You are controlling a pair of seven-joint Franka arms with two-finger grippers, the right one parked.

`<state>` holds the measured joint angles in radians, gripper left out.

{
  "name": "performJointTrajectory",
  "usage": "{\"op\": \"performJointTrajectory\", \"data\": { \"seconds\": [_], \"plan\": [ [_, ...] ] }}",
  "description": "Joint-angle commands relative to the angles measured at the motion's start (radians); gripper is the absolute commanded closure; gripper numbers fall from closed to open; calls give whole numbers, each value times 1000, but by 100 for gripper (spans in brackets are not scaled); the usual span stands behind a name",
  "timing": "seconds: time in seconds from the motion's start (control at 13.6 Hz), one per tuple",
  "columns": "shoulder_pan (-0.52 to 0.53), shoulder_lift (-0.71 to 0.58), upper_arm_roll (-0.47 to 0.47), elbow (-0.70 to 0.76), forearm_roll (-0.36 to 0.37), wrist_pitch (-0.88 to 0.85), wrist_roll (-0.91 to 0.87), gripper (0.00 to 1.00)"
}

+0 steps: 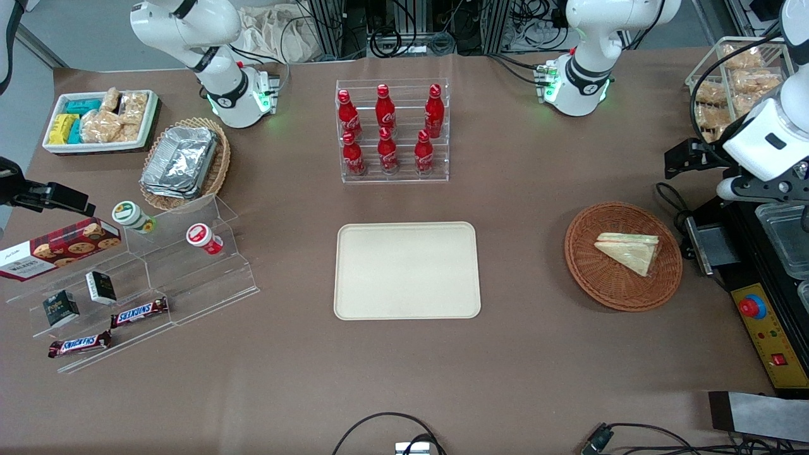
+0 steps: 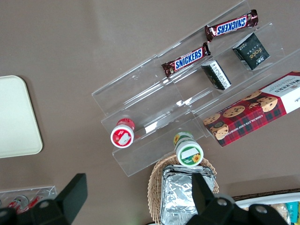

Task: Place sandwich from basket to tray
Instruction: 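Move the left gripper over the wrapped sandwich in the wicker basket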

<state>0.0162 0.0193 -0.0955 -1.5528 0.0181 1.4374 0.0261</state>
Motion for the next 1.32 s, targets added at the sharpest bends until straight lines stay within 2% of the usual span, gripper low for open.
{"op": "performJointTrajectory", "data": {
  "seconds": [0.0,0.22,0.44,0.59,0.95,1.25],
  "plan": [
    [8,16,-6,33,16,1,2,0],
    [10,16,-1,28,13,0,-18,0],
    [10,39,-1,19,14,0,-164,0],
    [34,42,-1,-22,8,21,-182,0],
    [42,-13,-1,-237,5,202,-401,0],
    [51,-79,-1,-464,8,423,-584,0]
  ]
}}
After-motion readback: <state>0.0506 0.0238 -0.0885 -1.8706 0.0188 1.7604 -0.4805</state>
